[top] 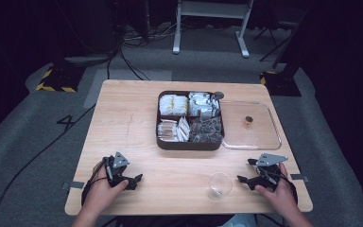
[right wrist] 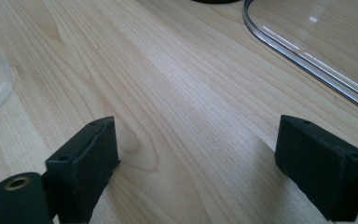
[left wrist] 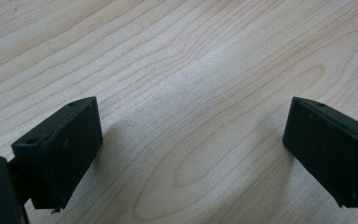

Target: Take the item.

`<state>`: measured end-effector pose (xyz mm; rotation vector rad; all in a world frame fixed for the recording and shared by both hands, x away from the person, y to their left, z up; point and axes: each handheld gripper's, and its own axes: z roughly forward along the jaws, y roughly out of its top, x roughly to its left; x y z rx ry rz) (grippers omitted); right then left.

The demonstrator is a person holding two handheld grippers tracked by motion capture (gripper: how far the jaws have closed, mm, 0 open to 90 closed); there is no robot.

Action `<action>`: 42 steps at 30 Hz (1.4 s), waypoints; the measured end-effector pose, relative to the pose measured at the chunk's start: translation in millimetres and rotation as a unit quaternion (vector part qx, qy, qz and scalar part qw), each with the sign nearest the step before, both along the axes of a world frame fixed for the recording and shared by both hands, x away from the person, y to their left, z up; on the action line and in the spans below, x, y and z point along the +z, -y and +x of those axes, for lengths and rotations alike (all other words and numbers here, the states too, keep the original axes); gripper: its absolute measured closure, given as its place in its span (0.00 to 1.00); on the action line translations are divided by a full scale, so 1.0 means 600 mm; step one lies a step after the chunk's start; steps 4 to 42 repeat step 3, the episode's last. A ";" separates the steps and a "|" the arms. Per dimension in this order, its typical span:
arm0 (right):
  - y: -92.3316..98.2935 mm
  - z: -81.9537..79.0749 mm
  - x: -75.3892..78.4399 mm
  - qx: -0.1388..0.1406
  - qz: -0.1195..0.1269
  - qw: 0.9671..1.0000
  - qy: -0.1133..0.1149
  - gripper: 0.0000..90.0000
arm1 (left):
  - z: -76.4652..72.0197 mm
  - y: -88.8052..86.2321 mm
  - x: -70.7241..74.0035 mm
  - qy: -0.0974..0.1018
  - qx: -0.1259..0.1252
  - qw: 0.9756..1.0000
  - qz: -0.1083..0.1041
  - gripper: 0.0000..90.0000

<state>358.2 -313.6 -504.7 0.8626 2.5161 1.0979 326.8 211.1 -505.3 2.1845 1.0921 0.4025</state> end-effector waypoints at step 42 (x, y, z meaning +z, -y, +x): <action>0.000 0.000 0.000 -0.001 0.000 1.000 0.000 0.15 | -0.002 0.001 0.000 0.000 0.007 1.000 0.002 0.05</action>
